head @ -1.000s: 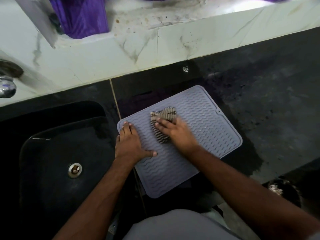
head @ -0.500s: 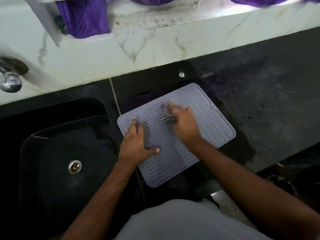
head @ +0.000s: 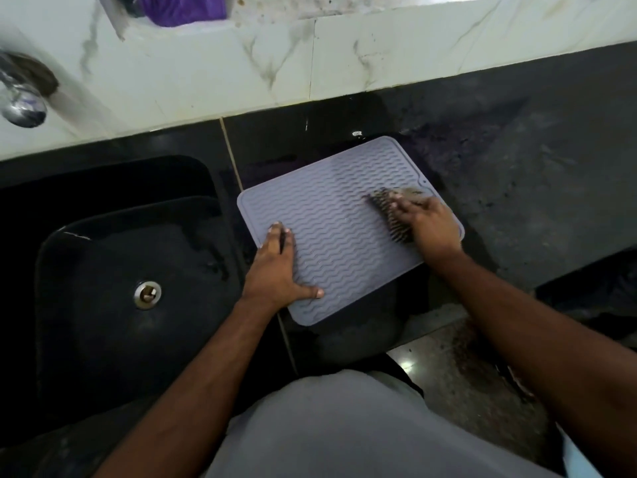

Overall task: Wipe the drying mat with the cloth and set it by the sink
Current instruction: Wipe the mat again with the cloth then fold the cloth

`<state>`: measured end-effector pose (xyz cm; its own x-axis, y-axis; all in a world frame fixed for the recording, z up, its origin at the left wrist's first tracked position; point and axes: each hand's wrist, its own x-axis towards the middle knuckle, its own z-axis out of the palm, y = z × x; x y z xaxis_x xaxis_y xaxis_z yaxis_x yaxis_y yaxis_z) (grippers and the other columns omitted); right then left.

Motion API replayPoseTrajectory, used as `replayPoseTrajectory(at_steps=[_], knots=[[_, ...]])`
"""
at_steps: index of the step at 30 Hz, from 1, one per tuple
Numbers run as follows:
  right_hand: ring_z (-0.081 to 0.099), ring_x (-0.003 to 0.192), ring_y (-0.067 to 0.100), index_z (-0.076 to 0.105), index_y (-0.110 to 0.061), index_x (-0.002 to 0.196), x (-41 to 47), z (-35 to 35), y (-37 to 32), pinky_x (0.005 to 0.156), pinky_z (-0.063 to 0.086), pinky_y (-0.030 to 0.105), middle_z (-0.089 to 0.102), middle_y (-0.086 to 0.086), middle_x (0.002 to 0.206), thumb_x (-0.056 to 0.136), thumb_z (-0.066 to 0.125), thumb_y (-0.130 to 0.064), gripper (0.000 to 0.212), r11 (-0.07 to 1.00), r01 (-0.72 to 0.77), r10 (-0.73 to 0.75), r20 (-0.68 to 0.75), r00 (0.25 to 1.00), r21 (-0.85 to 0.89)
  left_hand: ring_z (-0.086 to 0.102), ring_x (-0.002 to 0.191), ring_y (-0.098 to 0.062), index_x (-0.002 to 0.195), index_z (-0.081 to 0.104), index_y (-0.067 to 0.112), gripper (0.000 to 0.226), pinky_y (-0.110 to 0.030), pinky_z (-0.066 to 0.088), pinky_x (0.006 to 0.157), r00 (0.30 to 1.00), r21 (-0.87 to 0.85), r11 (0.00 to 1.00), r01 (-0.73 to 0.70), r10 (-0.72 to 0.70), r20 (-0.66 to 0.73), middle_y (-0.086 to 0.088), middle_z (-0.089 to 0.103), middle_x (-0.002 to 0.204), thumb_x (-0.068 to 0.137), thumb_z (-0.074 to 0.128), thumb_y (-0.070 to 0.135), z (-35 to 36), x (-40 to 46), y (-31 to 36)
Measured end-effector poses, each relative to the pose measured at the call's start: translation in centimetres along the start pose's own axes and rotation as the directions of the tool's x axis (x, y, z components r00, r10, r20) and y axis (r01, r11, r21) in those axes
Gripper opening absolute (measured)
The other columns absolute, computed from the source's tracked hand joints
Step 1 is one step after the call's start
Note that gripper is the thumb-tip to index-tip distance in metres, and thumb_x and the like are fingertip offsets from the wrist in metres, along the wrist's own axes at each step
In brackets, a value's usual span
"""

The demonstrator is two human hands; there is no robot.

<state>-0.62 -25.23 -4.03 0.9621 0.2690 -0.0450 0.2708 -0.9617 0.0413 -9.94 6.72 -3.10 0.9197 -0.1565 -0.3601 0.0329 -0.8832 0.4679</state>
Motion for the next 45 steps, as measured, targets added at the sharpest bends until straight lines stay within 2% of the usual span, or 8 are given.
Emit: replayPoseTrajectory(at_steps=[6,12,17,25,30,37,40,45], knots=[[0.047,0.116,0.035,0.053,-0.022,0.143,-1.0,-2.6,-5.2,0.097,0.045,0.042,0.046,-0.002,0.152,0.085,0.037,0.011,0.070,0.967,-0.180,0.183,-0.001,0.983,0.182,-0.015,0.156,-0.029,0.163,-0.002,0.012,0.129,-0.044,0.006,0.128,0.994,-0.039,0.995,-0.096,0.094,-0.056,-0.009,-0.012,0.170,0.076,0.077,0.065,1.1,-1.6,1.5],[0.057,0.105,0.037,0.053,-0.011,0.144,-8.8,1.3,-18.1,0.092,0.052,0.043,0.049,0.012,0.151,0.081,0.073,-0.016,0.066,0.949,0.224,-0.233,0.013,0.972,0.220,0.010,0.157,-0.032,0.159,0.016,-0.003,0.130,-0.033,0.006,0.126,0.992,-0.029,0.995,-0.094,0.091,-0.083,-0.020,0.011,0.168,0.068,0.083,0.061,3.2,-3.7,1.2],[0.049,0.106,0.028,0.061,-0.030,0.136,-9.2,1.3,-10.8,0.084,0.048,0.035,0.054,-0.009,0.147,0.091,0.063,-0.026,0.045,0.931,0.365,-0.360,-0.134,0.923,0.011,0.003,0.157,-0.022,0.161,0.009,0.003,0.136,-0.028,0.006,0.125,0.997,-0.103,0.993,-0.052,0.047,-0.056,-0.011,0.004,0.170,0.065,0.089,0.056,3.1,-3.7,0.9],[0.047,0.101,0.033,0.059,-0.037,0.137,-6.1,-0.4,1.9,0.084,0.045,0.040,0.047,-0.013,0.153,0.095,0.052,-0.012,0.050,0.970,-0.231,0.232,-0.013,0.973,0.079,-0.003,0.157,-0.018,0.162,0.005,0.008,0.138,-0.032,0.010,0.127,0.999,-0.104,0.994,-0.018,0.014,-0.033,-0.003,-0.005,0.171,0.065,0.089,0.056,3.1,-3.7,1.2],[0.020,0.149,0.041,0.046,-0.021,0.150,-5.1,-0.1,-4.8,0.119,0.022,0.054,0.032,0.012,0.161,0.084,0.053,0.000,0.069,0.807,-0.529,0.526,0.086,0.846,0.262,0.001,0.157,-0.020,0.162,0.010,0.008,0.137,-0.034,0.011,0.127,0.998,-0.086,0.996,-0.017,0.012,-0.058,-0.005,0.001,0.170,0.063,0.089,0.060,2.7,-3.9,1.3],[0.034,0.146,0.035,0.043,-0.012,0.151,-9.2,0.0,-18.4,0.122,0.025,0.044,0.042,0.014,0.156,0.087,0.059,-0.016,0.066,0.833,0.006,-0.068,0.091,0.994,0.553,0.010,0.157,-0.030,0.158,0.023,0.001,0.119,-0.038,0.017,0.127,0.996,0.023,0.998,-0.052,0.053,-0.074,-0.016,0.012,0.168,0.070,0.088,0.049,2.0,-4.4,0.9],[0.037,0.142,0.046,0.055,-0.008,0.142,-10.7,1.3,-18.9,0.115,0.033,0.050,0.049,0.015,0.150,0.087,0.035,-0.009,0.058,0.835,0.298,-0.343,0.014,0.939,0.463,0.019,0.155,-0.030,0.154,0.032,0.000,0.081,-0.036,0.019,0.126,0.987,0.100,0.995,-0.029,0.045,-0.156,-0.018,0.022,0.166,0.089,0.072,0.027,1.9,-4.9,-0.1],[0.039,0.145,0.030,0.066,-0.018,0.133,-10.0,2.1,-10.0,0.117,0.034,0.043,0.055,0.000,0.147,0.102,0.041,-0.014,0.040,0.763,0.567,-0.570,-0.090,0.817,0.310,0.012,0.157,-0.021,0.160,0.019,0.005,0.123,-0.030,0.012,0.126,0.996,-0.001,0.999,0.048,-0.048,-0.073,-0.008,0.014,0.170,0.068,0.090,0.047,1.5,-4.9,0.0]])
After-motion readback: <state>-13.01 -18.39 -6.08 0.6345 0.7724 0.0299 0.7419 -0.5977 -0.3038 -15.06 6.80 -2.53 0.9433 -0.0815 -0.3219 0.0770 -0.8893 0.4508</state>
